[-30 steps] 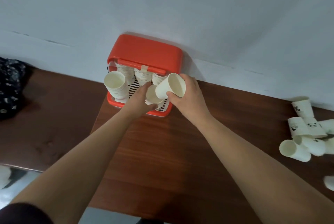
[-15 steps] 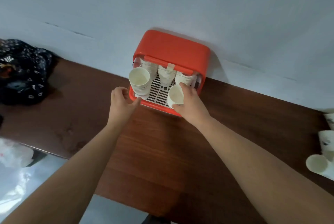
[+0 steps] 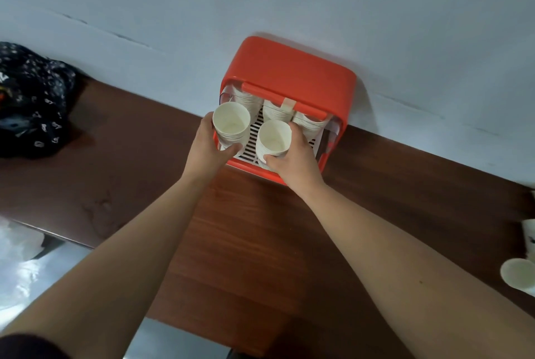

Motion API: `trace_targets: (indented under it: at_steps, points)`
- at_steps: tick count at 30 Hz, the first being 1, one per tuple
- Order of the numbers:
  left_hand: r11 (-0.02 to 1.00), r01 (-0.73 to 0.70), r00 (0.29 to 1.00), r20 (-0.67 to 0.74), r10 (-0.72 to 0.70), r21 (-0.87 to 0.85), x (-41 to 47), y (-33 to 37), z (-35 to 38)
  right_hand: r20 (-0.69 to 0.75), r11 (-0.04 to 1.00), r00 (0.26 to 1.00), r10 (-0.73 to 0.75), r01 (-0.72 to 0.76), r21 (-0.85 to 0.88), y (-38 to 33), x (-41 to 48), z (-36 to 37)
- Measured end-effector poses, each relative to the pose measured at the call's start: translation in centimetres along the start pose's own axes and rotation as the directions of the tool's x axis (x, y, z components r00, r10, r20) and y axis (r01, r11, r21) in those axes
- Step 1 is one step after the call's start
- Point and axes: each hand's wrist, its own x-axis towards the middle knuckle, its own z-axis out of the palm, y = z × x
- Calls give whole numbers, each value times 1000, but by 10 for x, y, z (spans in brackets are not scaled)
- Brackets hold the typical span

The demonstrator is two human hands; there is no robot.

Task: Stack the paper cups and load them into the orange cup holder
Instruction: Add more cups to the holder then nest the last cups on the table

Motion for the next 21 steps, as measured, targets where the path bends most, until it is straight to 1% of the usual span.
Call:
trace_targets:
  at_steps: [3,11,14,17,21]
  points:
    - [1000,-21,1000,12,22,-13,2,1,-2,-16,1000,1000,-16,17,15,-1,3,7]
    - [998,-42,999,26,41,54,6,-2,-5,-31,999,999,-29,30,27,-3,1,15]
    - [996,-35,999,30,32,79,5,-3,-4,-38,999,999,-8,9,40,-6,0,17]
    - [992,-3,999,46,-3,123,1,-6,-7,-25,998,999,26,-24,60,-7,-2,15]
    - [975,101,994,11,-105,197,-27,-9,-13,45,998,997,57,-57,-2,6,-27,-4]
